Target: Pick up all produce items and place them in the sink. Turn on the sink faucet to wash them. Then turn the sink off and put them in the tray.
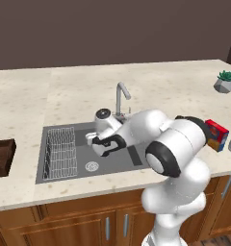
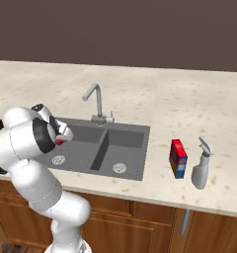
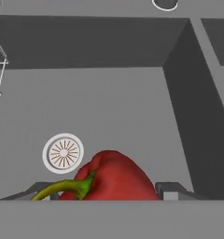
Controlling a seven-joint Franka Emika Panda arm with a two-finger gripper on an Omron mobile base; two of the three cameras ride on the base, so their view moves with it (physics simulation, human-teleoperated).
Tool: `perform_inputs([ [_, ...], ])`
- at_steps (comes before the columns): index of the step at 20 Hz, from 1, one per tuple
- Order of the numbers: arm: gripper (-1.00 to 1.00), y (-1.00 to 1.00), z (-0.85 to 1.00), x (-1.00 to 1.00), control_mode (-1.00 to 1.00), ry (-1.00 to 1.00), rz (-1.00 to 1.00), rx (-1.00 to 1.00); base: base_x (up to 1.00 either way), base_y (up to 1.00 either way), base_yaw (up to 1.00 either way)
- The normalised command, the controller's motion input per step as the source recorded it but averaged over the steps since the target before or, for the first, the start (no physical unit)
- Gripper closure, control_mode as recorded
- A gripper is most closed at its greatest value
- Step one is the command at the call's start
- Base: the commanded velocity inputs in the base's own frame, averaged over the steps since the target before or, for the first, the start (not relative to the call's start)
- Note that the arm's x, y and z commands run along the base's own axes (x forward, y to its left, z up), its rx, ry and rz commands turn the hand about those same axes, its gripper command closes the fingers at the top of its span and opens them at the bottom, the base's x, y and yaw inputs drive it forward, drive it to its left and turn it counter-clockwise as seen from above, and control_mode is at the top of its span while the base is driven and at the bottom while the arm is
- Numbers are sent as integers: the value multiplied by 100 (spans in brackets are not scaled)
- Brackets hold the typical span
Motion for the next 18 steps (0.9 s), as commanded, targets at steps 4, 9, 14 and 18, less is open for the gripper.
perform_inputs([
  [4, 100, 15, -23, 40, -100, 14, -2, 0, 0, 0, 0],
  [9, 100, 8, -38, 29, -100, 4, -1, -3, 0, 0, 0],
  [14, 100, 1, -48, 26, -100, 1, -3, -5, 0, 0, 0],
  [18, 100, 0, -41, 40, -100, 6, -3, -1, 0, 0, 0],
])
